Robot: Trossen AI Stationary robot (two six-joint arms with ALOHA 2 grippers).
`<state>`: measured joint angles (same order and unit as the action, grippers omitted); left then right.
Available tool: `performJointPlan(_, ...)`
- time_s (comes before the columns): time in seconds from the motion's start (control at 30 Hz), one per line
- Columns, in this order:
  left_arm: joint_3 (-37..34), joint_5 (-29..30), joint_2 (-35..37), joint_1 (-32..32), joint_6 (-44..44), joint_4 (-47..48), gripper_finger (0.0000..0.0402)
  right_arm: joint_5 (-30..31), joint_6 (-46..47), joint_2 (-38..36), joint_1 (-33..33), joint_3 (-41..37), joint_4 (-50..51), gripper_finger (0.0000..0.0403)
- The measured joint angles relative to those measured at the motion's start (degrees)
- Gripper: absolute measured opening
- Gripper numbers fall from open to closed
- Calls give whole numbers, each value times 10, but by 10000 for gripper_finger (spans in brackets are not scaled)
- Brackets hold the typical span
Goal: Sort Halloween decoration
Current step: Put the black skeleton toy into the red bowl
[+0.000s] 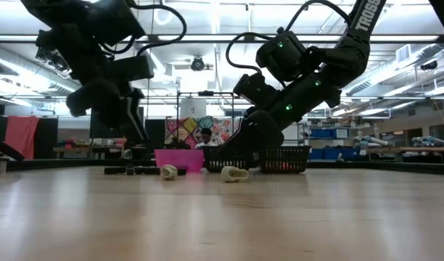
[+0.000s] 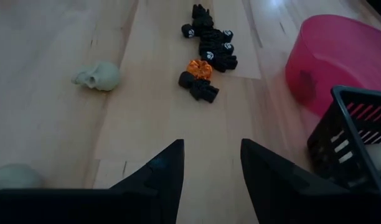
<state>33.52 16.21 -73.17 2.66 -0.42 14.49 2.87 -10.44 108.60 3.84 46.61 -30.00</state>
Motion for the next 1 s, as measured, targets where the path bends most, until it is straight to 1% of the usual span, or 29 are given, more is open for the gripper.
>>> performJointPlan(0.17, 0, 0, -8, 1, 1, 18, 112, 0, 0, 0, 0, 0, 0, 162)
performJointPlan(0.37, -23, 0, -19, 1, 15, 18, 112, 0, 0, 0, -2, 0, 0, 162)
performJointPlan(0.57, -40, 0, -39, 0, 20, -25, 112, 0, 1, 0, -2, 0, -4, 162)
performJointPlan(0.87, -38, 7, -83, 1, 38, -44, 111, 0, 2, 0, -3, 0, -8, 162)
performJointPlan(1.0, -38, 9, -95, 1, 44, -53, 94, 0, 2, 0, -4, 0, -8, 162)
